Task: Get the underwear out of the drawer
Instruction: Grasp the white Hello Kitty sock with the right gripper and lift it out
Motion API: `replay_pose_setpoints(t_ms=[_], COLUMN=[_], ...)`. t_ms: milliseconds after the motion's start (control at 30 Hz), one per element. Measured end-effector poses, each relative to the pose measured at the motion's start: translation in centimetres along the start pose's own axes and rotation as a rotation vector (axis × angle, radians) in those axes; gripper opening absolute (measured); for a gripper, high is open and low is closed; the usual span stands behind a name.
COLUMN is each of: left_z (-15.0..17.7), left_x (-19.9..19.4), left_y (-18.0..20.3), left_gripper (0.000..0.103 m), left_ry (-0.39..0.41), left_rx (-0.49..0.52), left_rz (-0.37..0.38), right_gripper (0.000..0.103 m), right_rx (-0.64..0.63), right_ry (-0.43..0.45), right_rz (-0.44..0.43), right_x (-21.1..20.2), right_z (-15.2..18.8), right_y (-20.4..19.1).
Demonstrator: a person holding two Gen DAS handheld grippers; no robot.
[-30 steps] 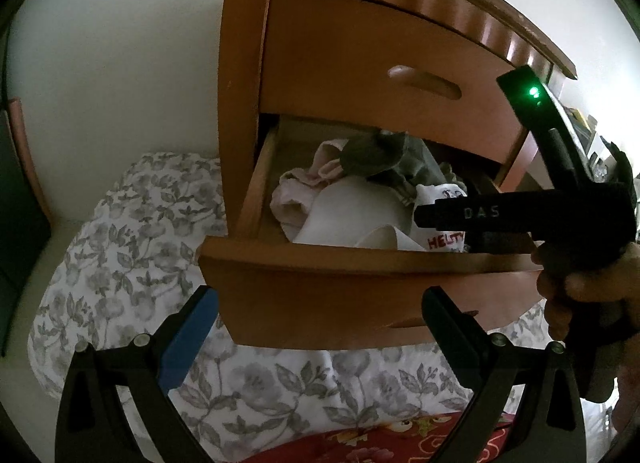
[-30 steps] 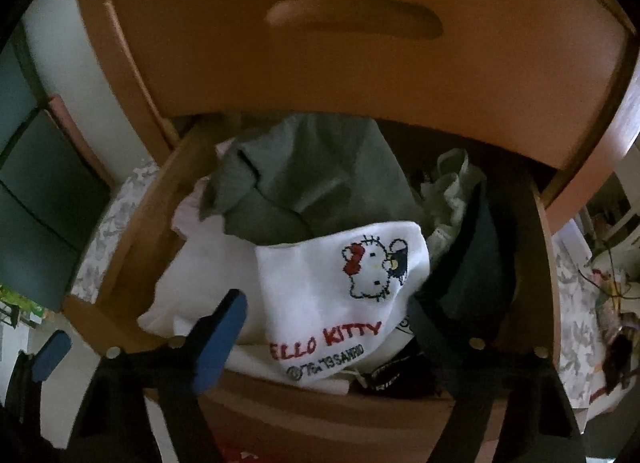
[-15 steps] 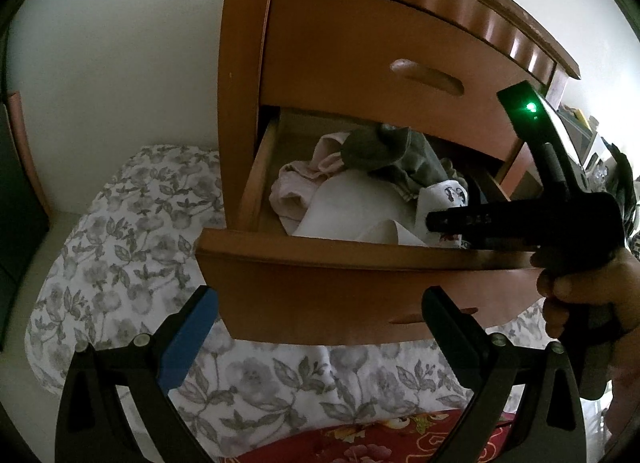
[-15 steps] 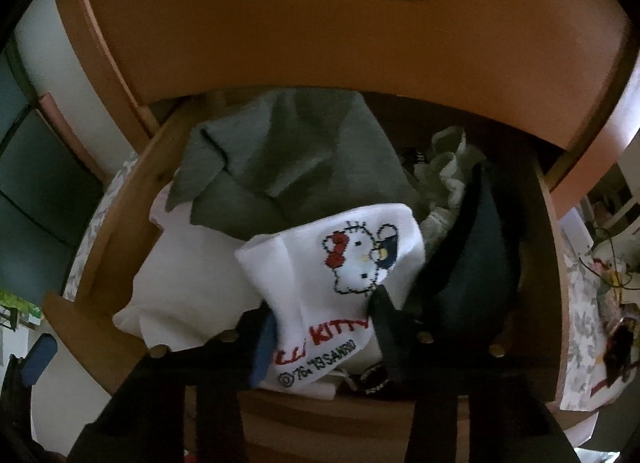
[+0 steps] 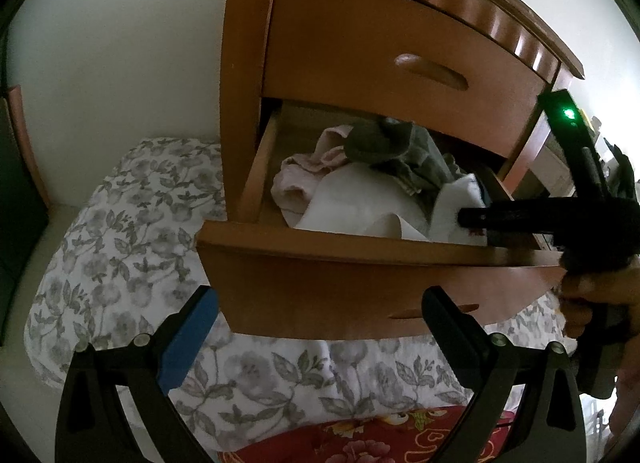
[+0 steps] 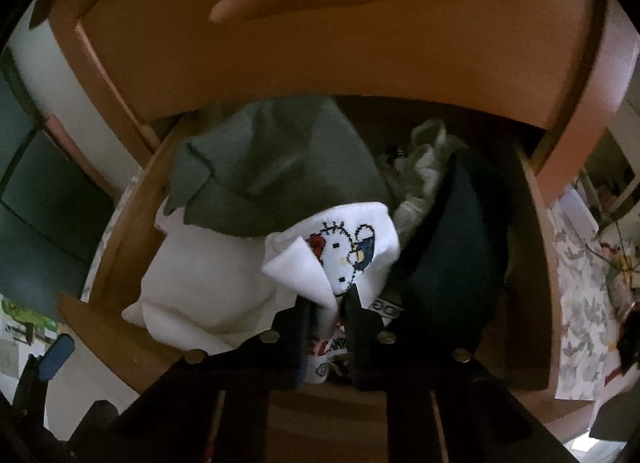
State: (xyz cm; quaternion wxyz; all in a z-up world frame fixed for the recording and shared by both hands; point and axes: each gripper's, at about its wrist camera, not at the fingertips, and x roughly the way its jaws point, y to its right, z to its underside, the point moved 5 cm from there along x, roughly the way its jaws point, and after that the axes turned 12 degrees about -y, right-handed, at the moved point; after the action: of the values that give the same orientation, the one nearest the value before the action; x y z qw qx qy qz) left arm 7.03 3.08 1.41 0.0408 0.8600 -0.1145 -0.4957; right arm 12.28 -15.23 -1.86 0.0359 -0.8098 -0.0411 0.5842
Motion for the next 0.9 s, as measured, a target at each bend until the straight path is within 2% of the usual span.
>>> replay_pose_setpoints(t_ms=[333,600,900], left_z=[0.1,0.2,0.4], left_x=[-0.1,-0.5,-1.3], left_y=[0.3,0.8,2.3], left_gripper=[0.101,0.101,0.101], left_ry=[-0.01,-0.014,-0.014], left_rx=[0.007,0.013,0.039], left_rz=[-0.007,-0.02,-0.049], right_gripper=[0.014,0.014,0.014], right_rx=[0.054,0.057,0.073], right_ry=[0.086,0.201,0.322], right_rz=[-0.064,-0.097,-0.108], right_x=[-3.8,-9.0,-15.2], right_z=[1.4,1.7,4.5], right_y=[1.8,2.0,3.6])
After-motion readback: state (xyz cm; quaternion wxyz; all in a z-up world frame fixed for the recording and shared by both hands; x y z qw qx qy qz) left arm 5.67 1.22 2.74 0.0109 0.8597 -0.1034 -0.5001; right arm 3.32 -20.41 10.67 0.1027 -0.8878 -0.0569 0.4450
